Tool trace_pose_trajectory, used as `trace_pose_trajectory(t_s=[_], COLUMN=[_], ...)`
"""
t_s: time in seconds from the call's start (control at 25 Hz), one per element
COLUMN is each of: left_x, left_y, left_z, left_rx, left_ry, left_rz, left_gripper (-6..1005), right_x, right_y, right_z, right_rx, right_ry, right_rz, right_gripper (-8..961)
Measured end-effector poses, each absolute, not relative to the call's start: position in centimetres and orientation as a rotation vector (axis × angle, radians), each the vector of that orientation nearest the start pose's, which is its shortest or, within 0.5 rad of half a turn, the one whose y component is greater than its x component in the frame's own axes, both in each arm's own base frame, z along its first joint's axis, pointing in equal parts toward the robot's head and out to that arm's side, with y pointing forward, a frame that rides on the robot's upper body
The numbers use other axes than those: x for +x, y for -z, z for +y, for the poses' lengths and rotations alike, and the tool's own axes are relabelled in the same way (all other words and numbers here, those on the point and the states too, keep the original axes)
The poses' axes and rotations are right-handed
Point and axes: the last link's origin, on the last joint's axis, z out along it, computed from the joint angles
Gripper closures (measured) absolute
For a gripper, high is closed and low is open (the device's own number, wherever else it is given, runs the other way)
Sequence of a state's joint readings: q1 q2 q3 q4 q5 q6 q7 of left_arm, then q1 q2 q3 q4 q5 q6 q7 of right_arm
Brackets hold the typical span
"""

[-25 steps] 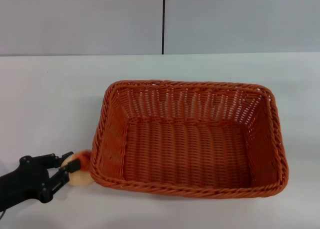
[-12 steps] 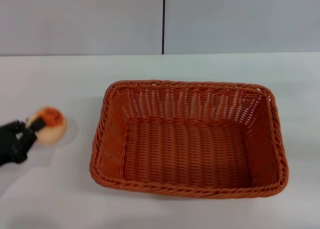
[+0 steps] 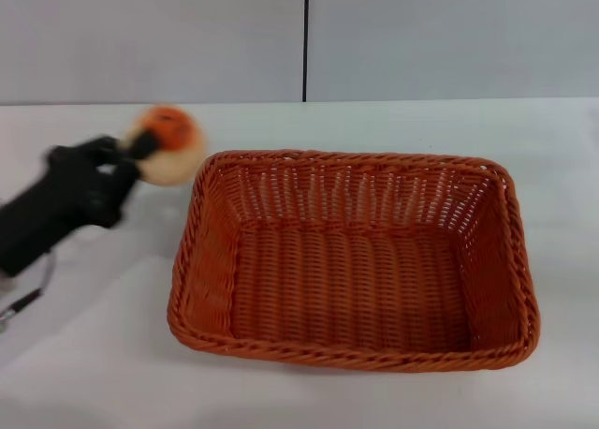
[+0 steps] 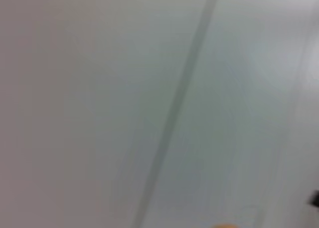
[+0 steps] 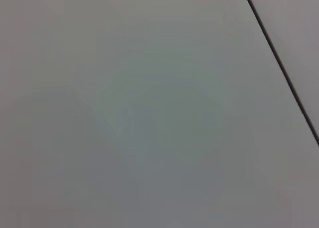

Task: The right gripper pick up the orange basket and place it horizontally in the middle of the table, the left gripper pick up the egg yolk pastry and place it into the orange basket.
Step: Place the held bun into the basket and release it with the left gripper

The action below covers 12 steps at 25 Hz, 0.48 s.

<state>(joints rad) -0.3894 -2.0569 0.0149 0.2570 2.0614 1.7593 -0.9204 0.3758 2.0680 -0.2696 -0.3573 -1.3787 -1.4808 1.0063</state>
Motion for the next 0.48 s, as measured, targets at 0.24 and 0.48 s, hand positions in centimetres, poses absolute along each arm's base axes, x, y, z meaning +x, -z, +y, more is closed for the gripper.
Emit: trace_pose_trajectory(t_s=[0.24,0.48], left_x=[-27.4,-27.5], left_y=[2.6,2.8], left_z=[27.5,27.5], left_rx=[-2.485,-2.445], left_ry=[1.2,1.211], left_rz=[-0.547,-0.585], left_gripper=[937,912], right_x=[33.7,33.7], right_y=[-7.0,-6.8], right_z=[31.0,31.1], right_rx=[-1.68,-1.685], right_ry=[-1.155,-1.153], right_rz=[0.673,0.683], right_gripper=[549,549])
